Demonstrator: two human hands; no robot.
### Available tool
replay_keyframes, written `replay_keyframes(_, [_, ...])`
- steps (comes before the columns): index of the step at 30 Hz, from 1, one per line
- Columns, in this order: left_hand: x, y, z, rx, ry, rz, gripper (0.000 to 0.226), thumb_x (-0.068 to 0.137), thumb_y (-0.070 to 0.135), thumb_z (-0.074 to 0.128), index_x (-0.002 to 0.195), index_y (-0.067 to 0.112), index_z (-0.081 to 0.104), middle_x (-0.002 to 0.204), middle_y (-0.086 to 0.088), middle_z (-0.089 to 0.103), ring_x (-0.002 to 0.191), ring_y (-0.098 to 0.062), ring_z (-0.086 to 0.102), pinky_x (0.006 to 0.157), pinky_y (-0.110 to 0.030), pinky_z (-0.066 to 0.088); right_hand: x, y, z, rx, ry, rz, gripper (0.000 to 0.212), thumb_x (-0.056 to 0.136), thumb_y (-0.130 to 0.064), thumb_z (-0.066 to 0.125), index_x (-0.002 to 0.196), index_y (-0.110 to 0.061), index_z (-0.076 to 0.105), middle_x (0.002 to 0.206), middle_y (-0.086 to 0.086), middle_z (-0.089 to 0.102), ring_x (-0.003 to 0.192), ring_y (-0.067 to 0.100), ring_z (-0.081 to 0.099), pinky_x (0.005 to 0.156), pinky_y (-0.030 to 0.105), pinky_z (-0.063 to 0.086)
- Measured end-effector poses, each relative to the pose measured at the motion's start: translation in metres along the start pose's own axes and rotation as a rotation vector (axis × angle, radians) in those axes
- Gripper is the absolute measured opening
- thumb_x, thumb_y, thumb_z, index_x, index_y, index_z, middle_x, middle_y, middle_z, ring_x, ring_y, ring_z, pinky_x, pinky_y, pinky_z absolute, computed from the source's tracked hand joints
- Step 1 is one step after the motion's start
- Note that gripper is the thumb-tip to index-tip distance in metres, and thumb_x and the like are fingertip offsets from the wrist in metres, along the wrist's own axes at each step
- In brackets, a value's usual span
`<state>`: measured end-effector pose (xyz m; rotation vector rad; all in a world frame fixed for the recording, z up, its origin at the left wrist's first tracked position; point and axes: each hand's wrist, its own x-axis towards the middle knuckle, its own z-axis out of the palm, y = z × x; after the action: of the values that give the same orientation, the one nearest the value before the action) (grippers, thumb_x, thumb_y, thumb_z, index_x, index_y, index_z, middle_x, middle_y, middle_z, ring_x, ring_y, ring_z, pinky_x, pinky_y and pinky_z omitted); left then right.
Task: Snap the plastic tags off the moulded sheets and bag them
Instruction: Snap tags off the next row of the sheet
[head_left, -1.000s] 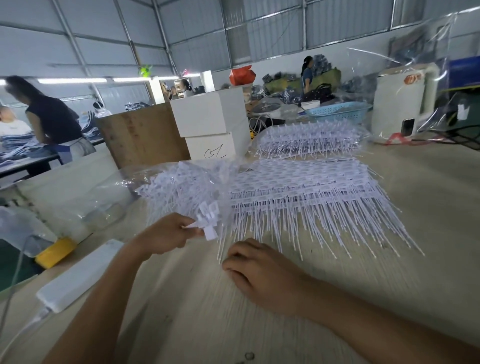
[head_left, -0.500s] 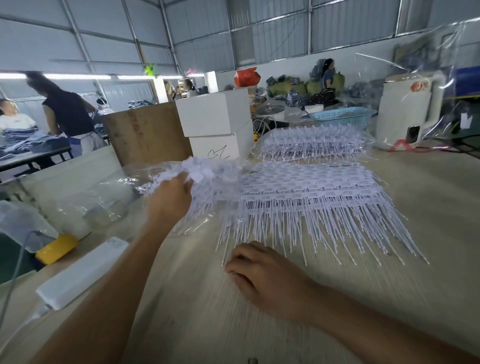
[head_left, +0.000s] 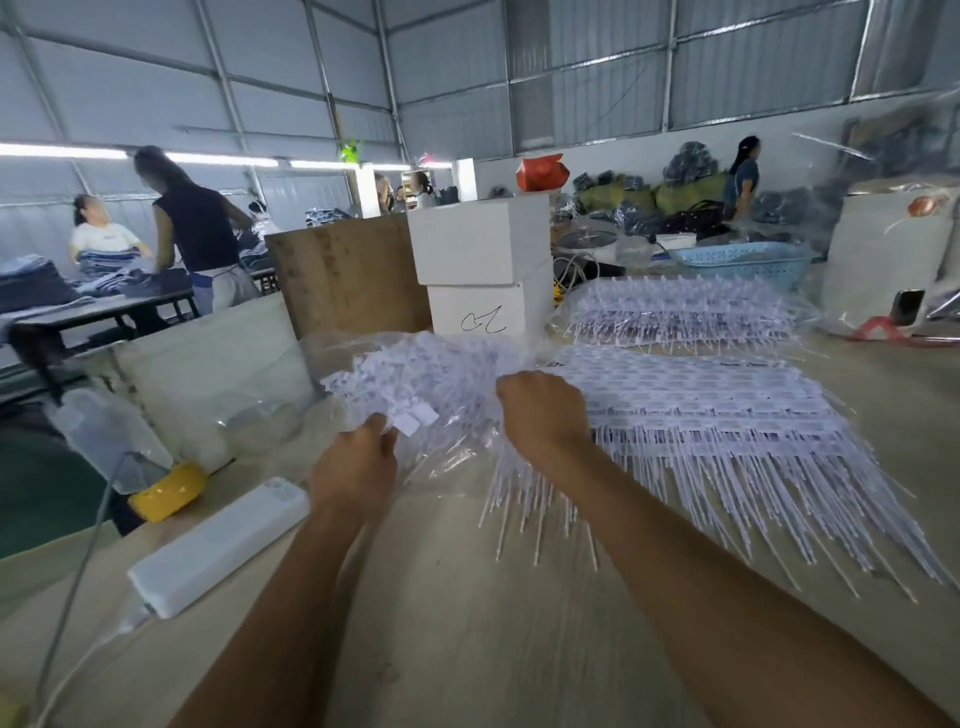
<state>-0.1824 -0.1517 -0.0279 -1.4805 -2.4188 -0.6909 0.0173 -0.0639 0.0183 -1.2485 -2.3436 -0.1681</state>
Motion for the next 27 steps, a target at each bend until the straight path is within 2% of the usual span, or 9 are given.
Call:
replay_keyframes(4, [0.006, -0.002, -0.008, 0.018, -0.075, 0.110, 0.023, 0.103, 0.034, 0.045, 0.116, 0.020, 0.059, 0.111, -0.016, 0.069, 0.105, -0.041, 0.062, 0.084, -0.044, 0.052, 0.026, 0.012, -0.012, 0.484, 0.208, 0.264, 0.023, 0.102, -0.023, 0.047, 0.102, -0.019, 0.069, 0.094, 0.007, 0.072, 0.083, 0.030, 0.066, 0.070, 0.033, 0.052])
replay_keyframes(9, [-0.002, 0.005, -0.015, -0.051, -0.133, 0.303, 0.018, 0.099, 0.045, 0.047, 0.103, 0.031, 0.058, 0.094, -0.009, 0.069, 0.094, -0.038, 0.064, 0.077, -0.043, 0.053, 0.039, 0.019, -0.020, 0.840, 0.284, 0.406, 0.023, 0.099, -0.023, 0.050, 0.095, -0.016, 0.071, 0.090, 0.005, 0.074, 0.084, 0.028, 0.070, 0.078, 0.046, 0.059])
replay_keyframes(12, [-0.005, 0.017, -0.010, -0.025, -0.076, 0.300, 0.024, 0.096, 0.050, 0.041, 0.108, 0.033, 0.054, 0.093, -0.011, 0.069, 0.092, -0.040, 0.064, 0.068, -0.036, 0.044, 0.039, 0.014, -0.018, 0.930, 0.319, 0.345, 0.022, 0.100, -0.020, 0.051, 0.091, -0.015, 0.071, 0.089, 0.005, 0.073, 0.083, 0.027, 0.070, 0.079, 0.048, 0.058])
replay_keyframes(14, [-0.002, 0.020, -0.005, 0.073, -0.056, 0.205, 0.025, 0.102, 0.043, 0.043, 0.121, 0.034, 0.056, 0.104, -0.014, 0.068, 0.099, -0.040, 0.064, 0.072, -0.038, 0.042, 0.038, 0.007, -0.021, 1.011, 0.359, 0.238, 0.021, 0.099, -0.016, 0.052, 0.088, -0.015, 0.070, 0.082, 0.001, 0.071, 0.081, 0.023, 0.069, 0.080, 0.046, 0.058])
replay_keyframes(18, [0.013, 0.018, -0.010, 0.086, -0.055, 0.047, 0.046, 0.107, 0.032, 0.037, 0.152, 0.033, 0.029, 0.111, -0.016, 0.066, 0.099, -0.034, 0.064, 0.077, -0.041, 0.048, 0.037, -0.003, -0.029, 1.000, 0.407, 0.095, 0.022, 0.099, -0.013, 0.053, 0.088, -0.011, 0.071, 0.078, -0.004, 0.069, 0.077, 0.017, 0.067, 0.073, 0.030, 0.054])
replay_keyframes(21, [0.038, 0.024, -0.028, -0.223, 0.240, -0.086, 0.055, 0.107, 0.020, 0.038, 0.158, 0.025, 0.018, 0.074, -0.001, 0.057, 0.064, -0.016, 0.050, 0.055, -0.029, 0.038, 0.036, -0.003, -0.028, 0.934, 0.401, 0.062, 0.020, 0.099, -0.015, 0.055, 0.092, -0.011, 0.073, 0.082, -0.007, 0.069, 0.077, 0.009, 0.063, 0.068, 0.018, 0.048])
replay_keyframes(23, [0.048, 0.032, -0.040, -0.369, 0.419, -0.098, 0.048, 0.107, 0.017, 0.038, 0.153, 0.019, 0.027, 0.073, 0.003, 0.050, 0.060, -0.018, 0.045, 0.053, -0.029, 0.033, 0.036, -0.001, -0.027, 0.907, 0.396, 0.068, 0.018, 0.100, -0.016, 0.056, 0.095, -0.012, 0.073, 0.089, -0.007, 0.069, 0.079, 0.006, 0.062, 0.068, 0.010, 0.044])
replay_keyframes(25, [0.044, 0.041, -0.034, -0.275, 0.370, 0.015, 0.032, 0.106, 0.016, 0.038, 0.138, 0.012, 0.043, 0.077, -0.002, 0.052, 0.061, -0.020, 0.047, 0.052, -0.029, 0.030, 0.038, 0.002, -0.025, 0.908, 0.387, 0.095, 0.018, 0.100, -0.017, 0.056, 0.096, -0.014, 0.073, 0.092, -0.007, 0.070, 0.079, 0.004, 0.061, 0.067, 0.009, 0.043])
replay_keyframes(27, [0.033, 0.045, -0.017, -0.040, 0.124, 0.120, 0.022, 0.105, 0.018, 0.038, 0.123, 0.013, 0.049, 0.087, -0.012, 0.062, 0.075, -0.031, 0.061, 0.059, -0.032, 0.037, 0.038, 0.003, -0.024, 0.940, 0.374, 0.124, 0.019, 0.100, -0.017, 0.055, 0.094, -0.015, 0.073, 0.090, -0.009, 0.069, 0.077, 0.000, 0.060, 0.065, 0.010, 0.043])
